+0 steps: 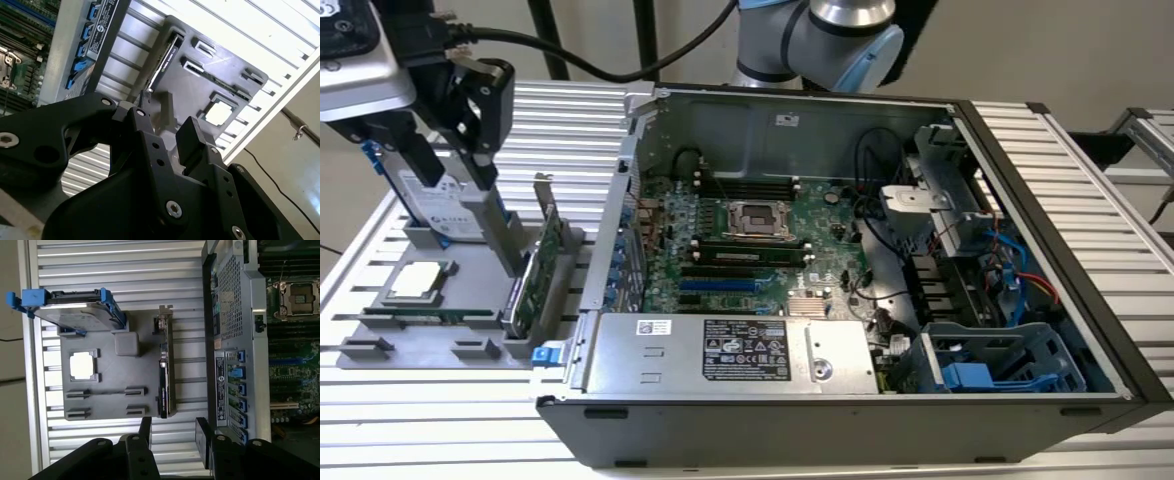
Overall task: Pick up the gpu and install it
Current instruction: 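Pick up the gpu and move the gpu toward the slot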
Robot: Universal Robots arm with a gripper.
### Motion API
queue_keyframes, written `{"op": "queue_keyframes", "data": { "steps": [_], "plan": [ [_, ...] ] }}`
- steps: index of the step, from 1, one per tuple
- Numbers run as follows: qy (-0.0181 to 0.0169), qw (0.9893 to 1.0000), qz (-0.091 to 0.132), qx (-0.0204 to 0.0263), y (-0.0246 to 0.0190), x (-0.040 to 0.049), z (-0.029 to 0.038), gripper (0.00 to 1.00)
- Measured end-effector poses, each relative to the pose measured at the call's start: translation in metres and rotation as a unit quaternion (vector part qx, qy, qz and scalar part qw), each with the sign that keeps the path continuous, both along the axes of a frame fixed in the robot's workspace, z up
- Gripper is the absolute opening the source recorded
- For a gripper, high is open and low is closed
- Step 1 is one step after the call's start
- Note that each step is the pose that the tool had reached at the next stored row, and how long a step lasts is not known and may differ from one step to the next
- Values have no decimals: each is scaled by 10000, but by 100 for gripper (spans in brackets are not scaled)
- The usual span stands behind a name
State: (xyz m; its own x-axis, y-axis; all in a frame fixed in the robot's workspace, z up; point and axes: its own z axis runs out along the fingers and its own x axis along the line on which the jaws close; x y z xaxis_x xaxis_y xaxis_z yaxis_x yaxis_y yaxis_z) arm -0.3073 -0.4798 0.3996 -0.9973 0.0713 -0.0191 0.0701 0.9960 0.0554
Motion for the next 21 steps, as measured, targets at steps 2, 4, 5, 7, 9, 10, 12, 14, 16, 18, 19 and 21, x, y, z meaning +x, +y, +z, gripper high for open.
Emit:
{"op": "queue_keyframes", "data": {
  "steps": [2,4,5,7,9,10,12,14,16,18,19,21],
  "plan": [
    [0,10000,0,0,0,0,-7,100],
    [0,10000,0,0,0,0,-13,100],
    [0,10000,0,0,0,0,-16,100],
    [0,10000,0,0,0,0,-24,100],
    [0,10000,0,0,0,0,-30,100],
    [0,10000,0,0,0,0,-33,100],
    [0,10000,0,-1,0,0,-39,100],
    [0,10000,0,0,0,0,-46,100],
    [0,10000,0,0,0,0,-53,100],
    [0,10000,0,0,0,0,-59,100],
    [0,10000,0,0,0,0,-62,100],
    [0,10000,0,0,0,0,-68,100]
  ]
}}
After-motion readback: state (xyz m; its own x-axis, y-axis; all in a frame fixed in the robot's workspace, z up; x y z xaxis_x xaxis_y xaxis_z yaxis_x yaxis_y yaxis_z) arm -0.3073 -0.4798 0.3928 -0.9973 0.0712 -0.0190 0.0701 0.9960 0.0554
